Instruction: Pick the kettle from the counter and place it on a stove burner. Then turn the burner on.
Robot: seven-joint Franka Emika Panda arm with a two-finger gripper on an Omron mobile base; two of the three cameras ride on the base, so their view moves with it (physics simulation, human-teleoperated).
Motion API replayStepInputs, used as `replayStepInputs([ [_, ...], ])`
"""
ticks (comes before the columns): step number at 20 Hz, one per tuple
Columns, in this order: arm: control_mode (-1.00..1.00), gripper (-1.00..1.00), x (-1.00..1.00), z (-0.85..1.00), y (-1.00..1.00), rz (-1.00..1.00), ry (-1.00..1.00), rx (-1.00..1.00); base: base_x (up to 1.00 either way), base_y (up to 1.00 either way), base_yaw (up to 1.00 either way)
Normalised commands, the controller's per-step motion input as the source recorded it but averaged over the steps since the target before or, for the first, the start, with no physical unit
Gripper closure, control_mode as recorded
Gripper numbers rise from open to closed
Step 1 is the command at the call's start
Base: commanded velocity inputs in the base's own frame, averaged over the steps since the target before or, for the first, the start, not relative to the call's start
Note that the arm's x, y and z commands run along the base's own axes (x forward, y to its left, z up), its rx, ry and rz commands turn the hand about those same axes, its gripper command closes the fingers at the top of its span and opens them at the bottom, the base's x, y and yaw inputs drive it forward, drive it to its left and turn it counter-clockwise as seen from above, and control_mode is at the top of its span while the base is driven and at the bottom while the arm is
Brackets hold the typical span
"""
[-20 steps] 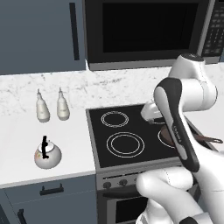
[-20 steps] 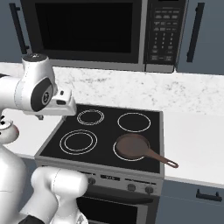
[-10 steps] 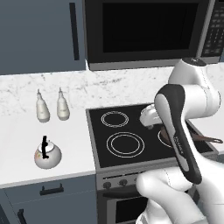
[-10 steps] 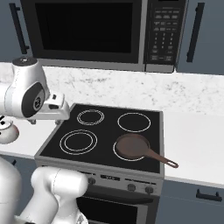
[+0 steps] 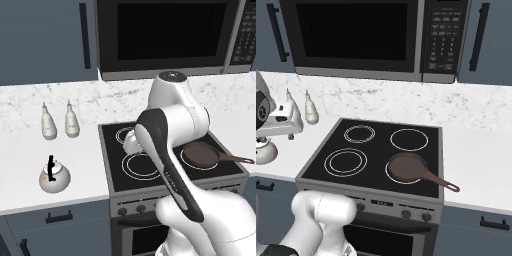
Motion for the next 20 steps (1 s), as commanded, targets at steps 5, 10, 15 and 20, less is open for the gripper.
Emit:
replayStepInputs([
  [5,-1.0,-1.0,0.03,-0.03,0.71,0.01,0.0,-0.01,0.0,0.0,0.0],
  [10,-1.0,-1.0,0.18,-0.2,0.45,0.0,0.0,0.02,0.0,0.0,0.0],
  [15,-1.0,-1.0,0.24,-0.24,0.31,0.0,0.0,0.02,0.0,0.0,0.0],
  [20,-1.0,-1.0,0.3,-0.24,0.34,0.0,0.0,0.0,0.0,0.0,0.0],
])
